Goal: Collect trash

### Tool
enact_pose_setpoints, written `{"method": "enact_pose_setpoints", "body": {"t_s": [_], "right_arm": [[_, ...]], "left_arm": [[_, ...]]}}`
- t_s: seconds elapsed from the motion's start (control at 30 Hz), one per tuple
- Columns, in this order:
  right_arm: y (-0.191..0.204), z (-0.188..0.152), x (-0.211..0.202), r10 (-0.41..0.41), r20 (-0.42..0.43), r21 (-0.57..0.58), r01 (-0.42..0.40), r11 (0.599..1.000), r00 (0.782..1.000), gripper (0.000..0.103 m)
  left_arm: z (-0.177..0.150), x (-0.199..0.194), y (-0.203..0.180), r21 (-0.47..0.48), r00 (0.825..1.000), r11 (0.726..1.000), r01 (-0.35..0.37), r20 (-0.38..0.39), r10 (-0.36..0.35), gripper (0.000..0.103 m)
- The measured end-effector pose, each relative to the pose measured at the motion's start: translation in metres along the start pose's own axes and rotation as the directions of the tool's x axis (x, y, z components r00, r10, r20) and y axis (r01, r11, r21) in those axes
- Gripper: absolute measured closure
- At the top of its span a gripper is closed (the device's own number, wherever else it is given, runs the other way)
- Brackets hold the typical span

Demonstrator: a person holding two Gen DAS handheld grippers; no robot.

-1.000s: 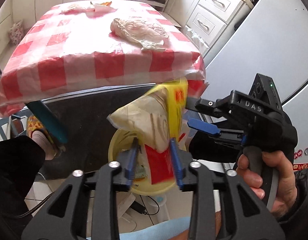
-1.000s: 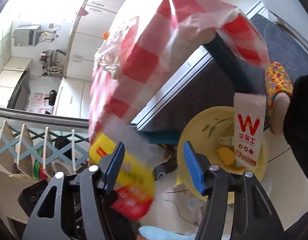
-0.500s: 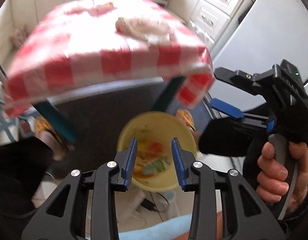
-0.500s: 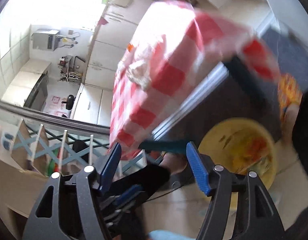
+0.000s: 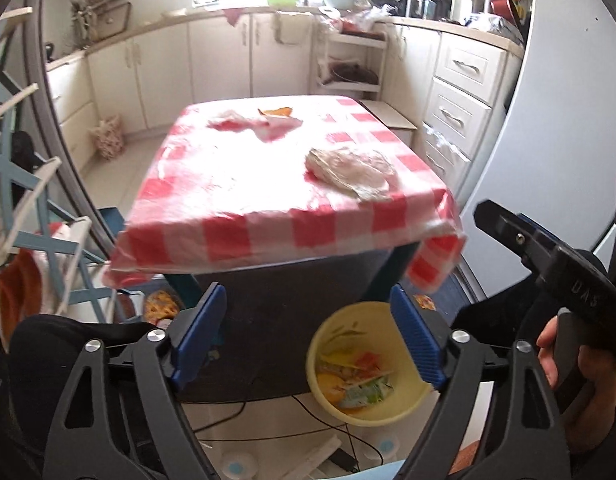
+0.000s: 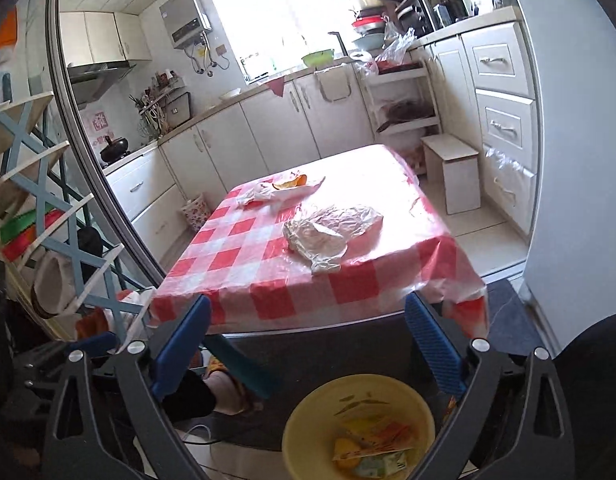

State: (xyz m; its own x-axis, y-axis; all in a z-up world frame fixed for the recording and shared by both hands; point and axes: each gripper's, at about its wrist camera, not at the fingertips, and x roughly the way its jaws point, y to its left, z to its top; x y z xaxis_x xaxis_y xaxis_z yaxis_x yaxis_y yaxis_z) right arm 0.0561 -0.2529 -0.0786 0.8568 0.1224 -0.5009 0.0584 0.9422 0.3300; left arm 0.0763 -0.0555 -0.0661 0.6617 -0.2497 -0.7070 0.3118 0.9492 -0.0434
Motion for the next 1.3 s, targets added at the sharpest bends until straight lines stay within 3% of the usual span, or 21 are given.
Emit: {"method": "enact_pose_setpoints", "body": {"t_s": [0.53, 1.3], "right_arm": [[0.010, 0.000, -0.002, -0.016, 0.009, -0.041, 0.016, 0.999, 1.000, 0.007], [0.011, -0.002, -0.002, -0.015, 0.005, -0.040, 0.015, 0.999, 1.000, 0.007]], "left_arm": [[0.005, -0.023, 0.004, -0.019, 0.994, 0.997, -0.072, 0.082, 0.074, 0.014], [0.007, -0.026, 0.006, -0.025, 0.993, 0.997, -0.079, 0.089, 0.081, 0.012]]}}
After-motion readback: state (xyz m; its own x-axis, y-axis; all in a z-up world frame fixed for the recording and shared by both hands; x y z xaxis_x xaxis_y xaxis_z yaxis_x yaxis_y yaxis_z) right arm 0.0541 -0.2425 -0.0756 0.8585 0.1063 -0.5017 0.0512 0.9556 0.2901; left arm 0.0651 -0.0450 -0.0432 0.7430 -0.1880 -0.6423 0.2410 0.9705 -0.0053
